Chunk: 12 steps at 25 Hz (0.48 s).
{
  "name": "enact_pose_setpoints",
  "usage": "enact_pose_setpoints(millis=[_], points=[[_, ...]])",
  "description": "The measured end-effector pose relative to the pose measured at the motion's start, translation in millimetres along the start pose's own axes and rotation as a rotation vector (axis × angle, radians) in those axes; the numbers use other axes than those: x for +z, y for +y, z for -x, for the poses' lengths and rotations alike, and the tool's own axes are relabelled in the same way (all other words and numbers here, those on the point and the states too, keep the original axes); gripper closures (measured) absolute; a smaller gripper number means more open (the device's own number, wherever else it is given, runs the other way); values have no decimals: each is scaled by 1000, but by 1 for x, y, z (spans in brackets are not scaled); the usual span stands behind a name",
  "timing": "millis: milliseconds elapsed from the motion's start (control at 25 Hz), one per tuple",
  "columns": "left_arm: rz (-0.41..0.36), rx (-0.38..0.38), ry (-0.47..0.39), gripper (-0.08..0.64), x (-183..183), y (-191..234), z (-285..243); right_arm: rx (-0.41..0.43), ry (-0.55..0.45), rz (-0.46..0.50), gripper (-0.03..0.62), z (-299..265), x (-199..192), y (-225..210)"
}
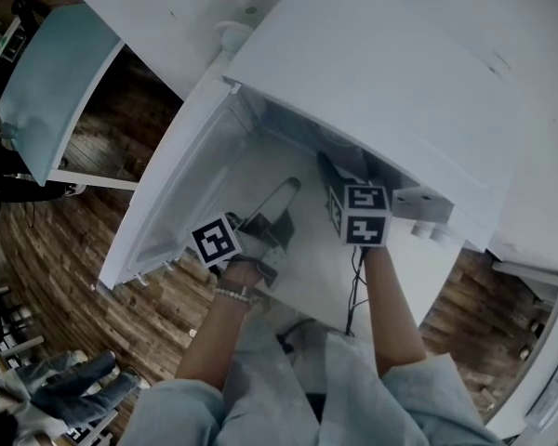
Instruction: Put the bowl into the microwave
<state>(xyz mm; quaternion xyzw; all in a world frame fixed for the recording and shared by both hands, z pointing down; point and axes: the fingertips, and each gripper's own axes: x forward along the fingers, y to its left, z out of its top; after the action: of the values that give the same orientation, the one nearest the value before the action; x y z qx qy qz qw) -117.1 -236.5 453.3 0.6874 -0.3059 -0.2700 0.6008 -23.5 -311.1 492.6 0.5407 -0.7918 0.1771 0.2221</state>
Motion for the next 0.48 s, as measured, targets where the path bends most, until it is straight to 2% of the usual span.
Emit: enact_pose_setpoints(millis=[160, 320, 360, 480], points=[[-53, 6, 8, 328, -3, -8, 8, 63, -17, 32, 221, 17, -3, 19], [-125, 0, 19, 414, -8, -22, 13, 115, -65, 44, 249, 42, 5, 31], [-151, 2, 26, 416, -10, -26, 14, 123, -87, 37, 266, 49, 9, 32], [-273, 37, 51, 531, -18, -35, 18, 144, -146, 22, 287, 74, 18, 33]])
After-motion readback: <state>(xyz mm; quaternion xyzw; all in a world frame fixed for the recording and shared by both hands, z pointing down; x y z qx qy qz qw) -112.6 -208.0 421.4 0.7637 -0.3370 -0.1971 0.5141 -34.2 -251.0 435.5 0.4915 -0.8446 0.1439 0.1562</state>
